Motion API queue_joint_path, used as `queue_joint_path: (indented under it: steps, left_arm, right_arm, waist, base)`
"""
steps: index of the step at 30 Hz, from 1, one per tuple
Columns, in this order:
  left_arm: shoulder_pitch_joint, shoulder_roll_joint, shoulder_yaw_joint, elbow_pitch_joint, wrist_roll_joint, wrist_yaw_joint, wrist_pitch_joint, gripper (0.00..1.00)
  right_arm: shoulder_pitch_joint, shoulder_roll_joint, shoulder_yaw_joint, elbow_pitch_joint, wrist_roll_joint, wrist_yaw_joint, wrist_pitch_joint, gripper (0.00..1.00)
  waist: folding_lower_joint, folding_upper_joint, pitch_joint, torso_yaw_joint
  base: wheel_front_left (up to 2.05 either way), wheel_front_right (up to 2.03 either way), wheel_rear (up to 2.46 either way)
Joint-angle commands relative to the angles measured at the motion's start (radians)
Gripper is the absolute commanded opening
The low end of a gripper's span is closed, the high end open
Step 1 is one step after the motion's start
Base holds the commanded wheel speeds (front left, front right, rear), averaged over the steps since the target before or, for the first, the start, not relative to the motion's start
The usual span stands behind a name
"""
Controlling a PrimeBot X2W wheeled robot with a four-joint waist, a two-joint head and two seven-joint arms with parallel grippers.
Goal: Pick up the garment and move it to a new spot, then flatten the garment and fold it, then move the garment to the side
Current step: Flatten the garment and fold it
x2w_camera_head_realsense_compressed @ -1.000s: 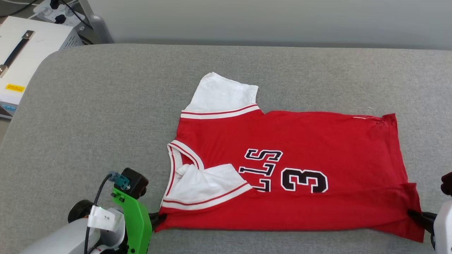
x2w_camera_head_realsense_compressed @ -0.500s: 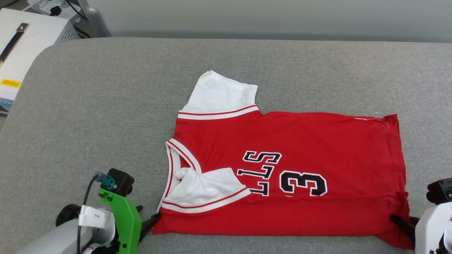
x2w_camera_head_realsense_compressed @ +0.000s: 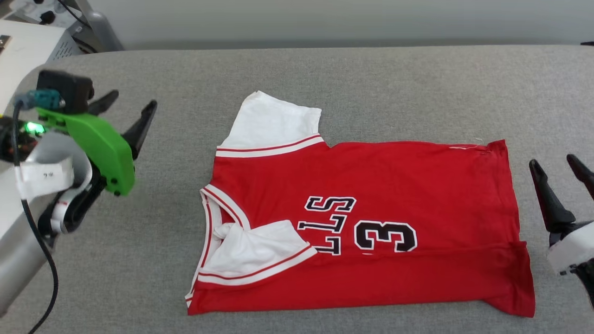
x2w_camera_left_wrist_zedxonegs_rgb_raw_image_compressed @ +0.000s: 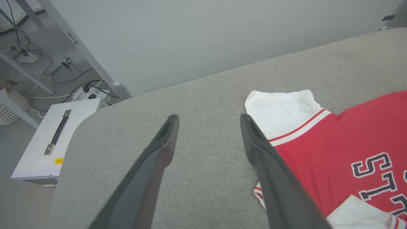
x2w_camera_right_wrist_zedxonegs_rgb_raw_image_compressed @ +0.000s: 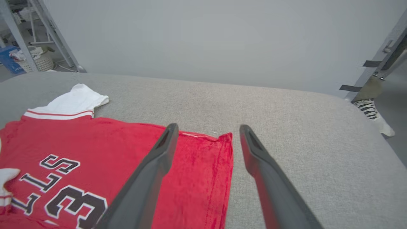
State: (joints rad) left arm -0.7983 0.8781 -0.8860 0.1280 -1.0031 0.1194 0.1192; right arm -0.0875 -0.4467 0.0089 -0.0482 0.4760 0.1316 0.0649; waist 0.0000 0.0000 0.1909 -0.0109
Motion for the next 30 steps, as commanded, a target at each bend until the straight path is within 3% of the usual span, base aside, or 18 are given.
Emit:
queue_joint_path:
  steps: [1, 7, 10, 11, 12, 18, 24, 25, 26, 30]
  left_arm:
    - [-0.053, -0.028, 0.005, 0.017, 0.029, -0.002, -0.004, 1.00]
    - [-0.285, -0.153, -0.011, 0.162, 0.067, -0.067, 0.104, 1.00]
    - [-0.394, -0.205, -0.034, 0.263, 0.043, -0.123, 0.234, 1.00]
    - [-0.473, -0.236, -0.061, 0.346, 0.019, -0.178, 0.364, 1.00]
    - [-0.497, -0.247, -0.070, 0.373, 0.003, -0.193, 0.417, 1.00]
    - [-0.584, -0.290, -0.125, 0.483, -0.020, -0.232, 0.590, 1.00]
    - [-0.581, -0.303, -0.204, 0.556, -0.015, -0.248, 0.645, 1.00]
    - [-0.577, -0.300, -0.212, 0.557, -0.017, -0.249, 0.648, 0.29]
    - [-0.570, -0.297, -0.222, 0.553, -0.024, -0.249, 0.653, 0.00]
    - [-0.564, -0.274, -0.255, 0.507, -0.034, -0.250, 0.609, 0.00]
  right_arm:
    - [-0.021, 0.028, -0.013, -0.018, -0.033, -0.001, -0.029, 1.00]
    - [-0.053, 0.143, -0.039, -0.096, -0.145, -0.001, -0.101, 1.00]
    - [-0.079, 0.167, -0.022, -0.123, -0.167, -0.001, -0.106, 1.00]
    - [-0.110, 0.174, -0.001, -0.136, -0.170, -0.001, -0.104, 1.00]
    - [-0.122, 0.171, 0.002, -0.137, -0.168, -0.001, -0.103, 1.00]
    - [-0.165, 0.168, 0.015, -0.137, -0.161, -0.001, -0.106, 1.00]
    - [-0.190, 0.160, 0.021, -0.105, -0.148, -0.001, -0.116, 1.00]
    - [-0.190, 0.158, 0.021, -0.102, -0.147, -0.001, -0.117, 1.00]
    - [-0.191, 0.156, 0.020, -0.098, -0.144, -0.001, -0.117, 1.00]
    - [-0.207, 0.134, 0.007, -0.090, -0.133, -0.001, -0.115, 1.00]
  waist:
    - [0.0000, 0.0000, 0.059, -0.038]
    - [0.0000, 0.0000, 0.183, -0.077]
    - [0.0000, 0.0000, 0.245, -0.105]
    - [0.0000, 0.0000, 0.292, -0.135]
    - [0.0000, 0.0000, 0.307, -0.144]
    - [0.0000, 0.0000, 0.375, -0.180]
    - [0.0000, 0.0000, 0.405, -0.194]
    - [0.0000, 0.0000, 0.403, -0.194]
    - [0.0000, 0.0000, 0.400, -0.191]
    - [0.0000, 0.0000, 0.376, -0.173]
  base:
    - [0.00, 0.00, 0.00]
    - [0.00, 0.00, 0.00]
    - [0.00, 0.00, 0.00]
    - [0.00, 0.00, 0.00]
    - [0.00, 0.00, 0.00]
    - [0.00, 0.00, 0.00]
    - [0.00, 0.00, 0.00]
    - [0.00, 0.00, 0.00]
    - [0.00, 0.00, 0.00]
    - [0.00, 0.00, 0.00]
